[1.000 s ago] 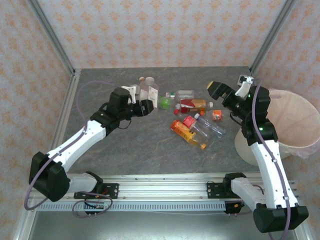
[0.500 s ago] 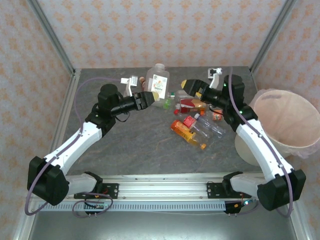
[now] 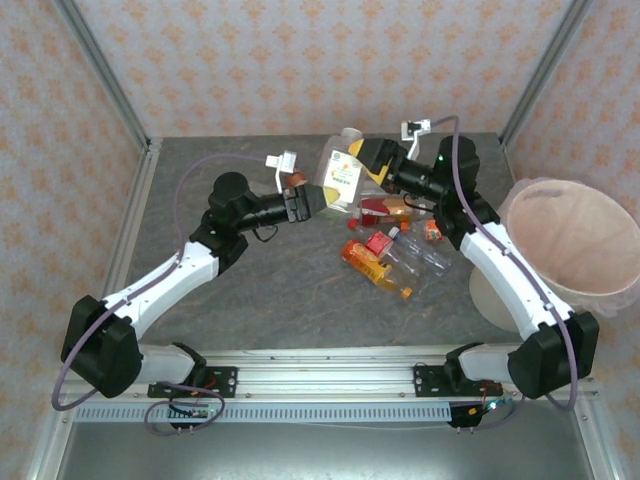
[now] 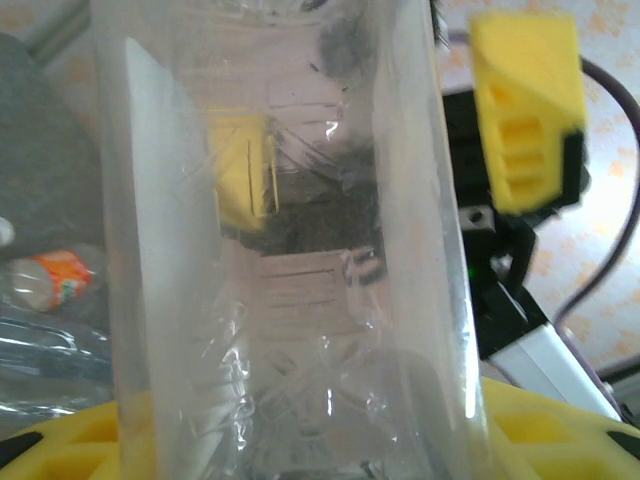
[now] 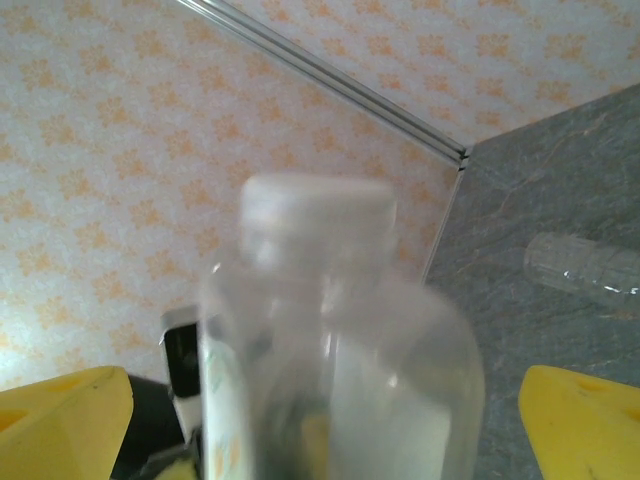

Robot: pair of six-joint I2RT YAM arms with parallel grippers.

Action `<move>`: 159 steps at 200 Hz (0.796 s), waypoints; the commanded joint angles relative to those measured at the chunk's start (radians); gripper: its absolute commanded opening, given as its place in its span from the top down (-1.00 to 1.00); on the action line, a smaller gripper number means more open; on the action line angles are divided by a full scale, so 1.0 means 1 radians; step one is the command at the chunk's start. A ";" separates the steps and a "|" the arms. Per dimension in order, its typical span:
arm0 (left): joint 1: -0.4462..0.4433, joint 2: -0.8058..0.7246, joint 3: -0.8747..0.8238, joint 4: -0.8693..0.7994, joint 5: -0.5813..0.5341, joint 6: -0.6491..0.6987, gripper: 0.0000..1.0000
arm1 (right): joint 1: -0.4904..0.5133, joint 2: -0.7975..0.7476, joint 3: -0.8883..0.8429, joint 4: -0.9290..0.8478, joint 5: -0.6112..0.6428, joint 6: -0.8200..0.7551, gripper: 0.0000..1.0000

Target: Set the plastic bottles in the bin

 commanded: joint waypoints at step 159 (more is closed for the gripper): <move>-0.031 0.077 0.052 0.134 -0.008 -0.086 0.18 | 0.015 -0.055 -0.087 0.348 -0.075 0.104 -0.15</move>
